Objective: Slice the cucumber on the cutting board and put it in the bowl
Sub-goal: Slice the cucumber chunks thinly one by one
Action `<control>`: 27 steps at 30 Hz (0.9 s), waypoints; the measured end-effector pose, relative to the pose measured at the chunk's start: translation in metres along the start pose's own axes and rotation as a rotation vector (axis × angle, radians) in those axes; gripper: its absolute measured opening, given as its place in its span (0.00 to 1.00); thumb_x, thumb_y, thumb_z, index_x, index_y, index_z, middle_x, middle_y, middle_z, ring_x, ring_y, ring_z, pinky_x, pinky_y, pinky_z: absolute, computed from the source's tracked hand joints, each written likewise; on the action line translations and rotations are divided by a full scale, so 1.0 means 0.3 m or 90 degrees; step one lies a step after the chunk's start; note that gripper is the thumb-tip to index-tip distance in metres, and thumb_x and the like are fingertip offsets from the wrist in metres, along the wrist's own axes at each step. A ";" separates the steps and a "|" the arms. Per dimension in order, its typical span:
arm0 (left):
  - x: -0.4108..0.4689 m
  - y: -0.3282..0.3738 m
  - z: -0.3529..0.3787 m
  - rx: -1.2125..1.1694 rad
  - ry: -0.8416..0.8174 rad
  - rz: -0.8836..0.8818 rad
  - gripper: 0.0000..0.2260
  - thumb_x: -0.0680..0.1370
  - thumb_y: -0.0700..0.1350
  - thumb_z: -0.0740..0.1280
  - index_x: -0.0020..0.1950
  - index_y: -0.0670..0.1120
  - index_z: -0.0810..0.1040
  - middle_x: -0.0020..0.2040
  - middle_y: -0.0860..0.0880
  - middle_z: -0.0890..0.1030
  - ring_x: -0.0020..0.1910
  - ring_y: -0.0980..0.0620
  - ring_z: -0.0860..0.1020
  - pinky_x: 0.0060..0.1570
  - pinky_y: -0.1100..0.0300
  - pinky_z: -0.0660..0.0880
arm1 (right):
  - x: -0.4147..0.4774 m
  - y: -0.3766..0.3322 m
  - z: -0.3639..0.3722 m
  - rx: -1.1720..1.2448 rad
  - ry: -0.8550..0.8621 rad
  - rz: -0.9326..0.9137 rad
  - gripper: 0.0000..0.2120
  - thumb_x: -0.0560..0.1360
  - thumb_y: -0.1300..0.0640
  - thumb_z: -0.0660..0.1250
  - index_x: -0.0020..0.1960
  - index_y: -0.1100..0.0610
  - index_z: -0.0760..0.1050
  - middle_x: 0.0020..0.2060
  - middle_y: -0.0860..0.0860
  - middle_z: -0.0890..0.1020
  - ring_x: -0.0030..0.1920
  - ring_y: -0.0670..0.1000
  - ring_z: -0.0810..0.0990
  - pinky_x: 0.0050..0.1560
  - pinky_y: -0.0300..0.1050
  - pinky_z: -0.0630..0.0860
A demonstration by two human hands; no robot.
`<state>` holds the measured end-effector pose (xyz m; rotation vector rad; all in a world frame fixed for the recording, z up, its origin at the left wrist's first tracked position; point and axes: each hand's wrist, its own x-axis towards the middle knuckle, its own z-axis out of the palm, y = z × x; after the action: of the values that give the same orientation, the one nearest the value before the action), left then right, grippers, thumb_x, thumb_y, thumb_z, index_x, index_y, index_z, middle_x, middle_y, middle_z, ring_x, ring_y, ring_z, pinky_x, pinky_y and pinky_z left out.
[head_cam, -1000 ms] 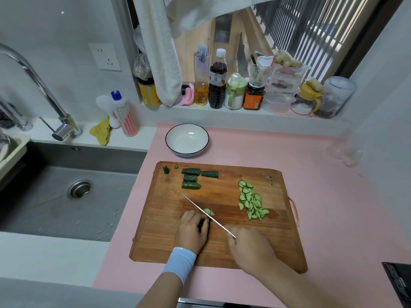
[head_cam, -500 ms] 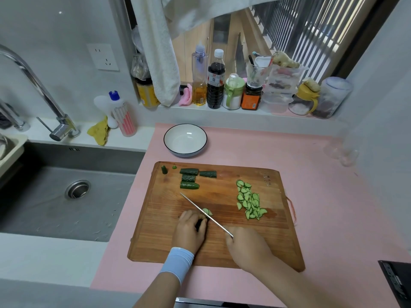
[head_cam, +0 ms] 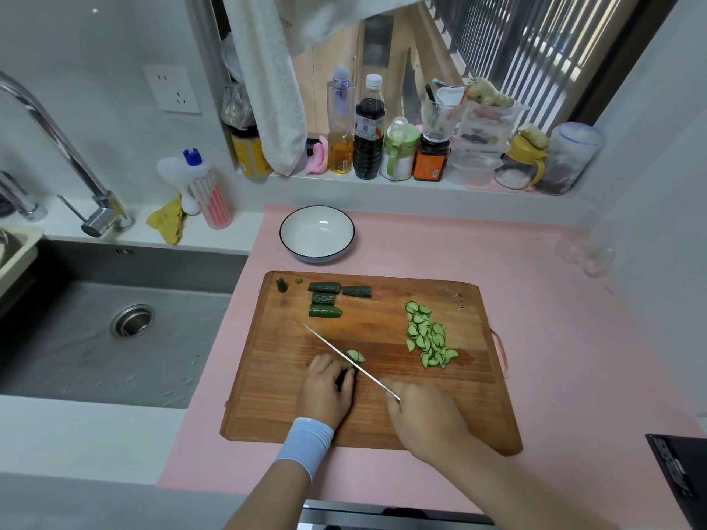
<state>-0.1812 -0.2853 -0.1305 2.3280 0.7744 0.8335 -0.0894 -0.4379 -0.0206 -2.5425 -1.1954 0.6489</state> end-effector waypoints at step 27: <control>-0.004 -0.001 -0.006 0.004 0.000 -0.012 0.07 0.69 0.35 0.75 0.40 0.44 0.80 0.38 0.50 0.77 0.40 0.53 0.72 0.46 0.68 0.68 | -0.010 -0.012 0.020 0.000 -0.005 0.021 0.10 0.83 0.51 0.55 0.50 0.48 0.75 0.34 0.46 0.75 0.38 0.52 0.76 0.39 0.46 0.71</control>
<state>-0.1833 -0.2854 -0.1300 2.3234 0.7982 0.8237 -0.0963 -0.4377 -0.0234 -2.5674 -1.1585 0.6676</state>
